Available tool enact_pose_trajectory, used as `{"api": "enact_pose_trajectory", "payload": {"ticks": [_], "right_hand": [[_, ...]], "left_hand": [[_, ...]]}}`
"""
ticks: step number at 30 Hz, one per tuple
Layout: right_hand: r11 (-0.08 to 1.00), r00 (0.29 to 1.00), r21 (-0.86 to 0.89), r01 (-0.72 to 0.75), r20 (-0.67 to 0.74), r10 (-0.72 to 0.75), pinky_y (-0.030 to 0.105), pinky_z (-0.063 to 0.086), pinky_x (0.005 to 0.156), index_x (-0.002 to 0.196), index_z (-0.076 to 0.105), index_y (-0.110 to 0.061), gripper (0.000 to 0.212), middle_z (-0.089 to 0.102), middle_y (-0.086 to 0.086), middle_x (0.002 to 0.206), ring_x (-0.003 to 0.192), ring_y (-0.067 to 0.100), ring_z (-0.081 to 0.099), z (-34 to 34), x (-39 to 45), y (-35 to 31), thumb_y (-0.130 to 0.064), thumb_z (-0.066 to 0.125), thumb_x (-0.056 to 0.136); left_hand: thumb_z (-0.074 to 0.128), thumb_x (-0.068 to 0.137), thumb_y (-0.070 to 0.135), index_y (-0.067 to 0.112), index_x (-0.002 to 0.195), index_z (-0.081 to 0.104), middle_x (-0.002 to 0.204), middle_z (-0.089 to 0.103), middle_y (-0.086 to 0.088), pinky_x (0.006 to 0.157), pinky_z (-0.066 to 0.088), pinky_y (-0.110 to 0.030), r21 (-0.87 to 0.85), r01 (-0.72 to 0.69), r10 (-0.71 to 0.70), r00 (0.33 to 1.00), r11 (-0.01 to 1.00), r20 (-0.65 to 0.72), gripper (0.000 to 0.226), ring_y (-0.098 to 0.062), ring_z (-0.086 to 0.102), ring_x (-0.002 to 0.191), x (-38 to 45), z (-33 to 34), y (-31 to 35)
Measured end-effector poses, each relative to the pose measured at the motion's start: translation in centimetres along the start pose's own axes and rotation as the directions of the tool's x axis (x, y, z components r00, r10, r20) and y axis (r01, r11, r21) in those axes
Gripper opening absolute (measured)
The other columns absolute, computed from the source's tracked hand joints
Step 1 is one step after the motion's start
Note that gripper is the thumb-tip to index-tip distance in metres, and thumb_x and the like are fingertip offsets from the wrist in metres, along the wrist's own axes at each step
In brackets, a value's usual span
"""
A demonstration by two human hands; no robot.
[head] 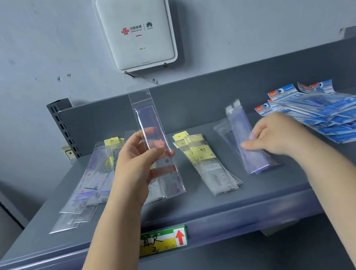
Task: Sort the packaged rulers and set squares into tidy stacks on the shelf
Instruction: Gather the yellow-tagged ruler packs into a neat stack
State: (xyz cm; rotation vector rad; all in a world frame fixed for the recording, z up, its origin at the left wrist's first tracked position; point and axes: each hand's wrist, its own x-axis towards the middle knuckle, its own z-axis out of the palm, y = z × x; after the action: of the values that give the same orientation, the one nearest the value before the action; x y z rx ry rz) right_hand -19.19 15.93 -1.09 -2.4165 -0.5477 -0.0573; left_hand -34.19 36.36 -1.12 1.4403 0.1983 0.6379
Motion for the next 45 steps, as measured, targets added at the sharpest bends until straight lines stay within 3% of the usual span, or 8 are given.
{"api": "enact_pose_trajectory", "payload": {"ticks": [4,7,14,22,29,34,39,45], "right_hand": [[0.982,0.999,-0.185,-0.038,-0.036,0.032,0.033,0.048,0.079,0.099,0.067,0.001,0.048,0.068,0.014,0.104,0.097,0.029,0.061,0.4,0.3,0.1,-0.038,0.075,0.073],[0.988,0.974,0.043,0.148,-0.182,-0.138,0.025,0.038,0.065,0.091,0.064,-0.014,0.034,0.062,-0.004,0.079,0.077,0.017,0.054,0.7,-1.1,-2.2,-0.041,0.074,0.073],[0.89,0.901,0.251,0.381,0.117,-0.419,0.024,0.046,0.064,0.085,0.06,-0.022,0.017,0.065,-0.005,0.068,0.065,0.008,0.054,5.2,-5.1,-8.3,-0.038,0.068,0.081],[0.81,0.945,0.488,0.325,-0.145,-0.292,0.035,0.05,0.069,0.065,0.059,-0.022,0.022,0.065,0.002,0.061,0.057,0.015,0.053,3.1,-2.6,-6.1,-0.013,0.062,0.086],[0.973,0.998,-0.223,-0.062,-0.043,0.054,0.022,0.036,0.051,0.088,0.07,-0.004,0.015,0.065,0.015,0.088,0.079,0.03,0.055,1.4,0.2,-0.6,-0.016,0.06,0.084],[0.998,0.979,-0.016,0.063,-0.193,-0.064,0.026,0.041,0.069,0.086,0.069,-0.01,0.008,0.064,0.001,0.079,0.083,0.022,0.056,1.8,0.1,-2.0,-0.016,0.065,0.083],[0.842,0.932,0.518,0.146,0.213,-0.293,0.035,0.052,0.08,0.094,0.067,-0.021,0.014,0.069,-0.001,0.084,0.079,0.017,0.063,3.6,-2.2,-8.0,-0.015,0.068,0.081],[0.932,0.814,0.268,0.243,0.466,-0.346,0.034,0.044,0.101,0.125,0.056,-0.027,0.046,0.054,0.0,0.132,0.121,0.014,0.051,7.9,-1.0,-13.6,-0.032,0.07,0.081]], "left_hand": [[0.055,0.085,-0.012,0.01,0.112,0.058,0.078,0.063,-0.007,0.064,0.058,-0.044,0.007,-0.004,0.004,1.0,1.0,0.003,0.035,-0.018,0.069,0.068,-0.1,0.0,-0.1],[0.059,0.082,-0.012,0.009,0.108,0.06,0.077,0.066,-0.008,0.063,0.059,-0.041,0.015,-0.006,0.006,1.0,1.0,-0.002,0.034,-0.019,0.07,0.069,-0.2,0.0,-0.1],[0.067,0.075,-0.006,0.012,0.095,0.062,0.068,0.071,0.0,0.06,0.056,-0.033,0.038,-0.009,0.009,1.0,0.999,0.008,0.027,-0.012,0.068,0.061,-0.4,0.0,0.0],[0.063,0.084,0.009,0.014,0.104,0.062,0.078,0.073,-0.001,0.057,0.058,-0.027,0.029,-0.022,0.023,1.0,0.999,-0.021,0.02,-0.013,0.066,0.065,-0.3,0.2,0.0],[0.062,0.088,0.009,0.017,0.096,0.063,0.077,0.071,0.003,0.066,0.056,-0.029,0.164,-0.002,0.003,1.0,0.986,-0.006,0.012,-0.013,0.063,0.062,-0.2,0.3,-0.4],[0.056,0.091,0.007,0.015,0.098,0.063,0.08,0.071,0.002,0.07,0.053,-0.029,0.165,-0.01,0.016,0.999,0.986,-0.034,0.013,-0.015,0.064,0.066,-0.5,-1.5,0.4],[0.057,0.09,0.009,0.015,0.099,0.063,0.081,0.072,0.001,0.075,0.052,-0.03,0.212,0.047,-0.023,0.993,0.976,-0.113,0.013,-0.017,0.067,0.073,-0.6,-7.2,2.2],[0.051,0.093,0.012,0.014,0.1,0.062,0.095,0.07,-0.005,0.087,0.048,-0.032,0.254,0.161,-0.131,0.983,0.954,-0.132,0.013,-0.023,0.065,0.093,0.8,-12.4,4.0]]}}
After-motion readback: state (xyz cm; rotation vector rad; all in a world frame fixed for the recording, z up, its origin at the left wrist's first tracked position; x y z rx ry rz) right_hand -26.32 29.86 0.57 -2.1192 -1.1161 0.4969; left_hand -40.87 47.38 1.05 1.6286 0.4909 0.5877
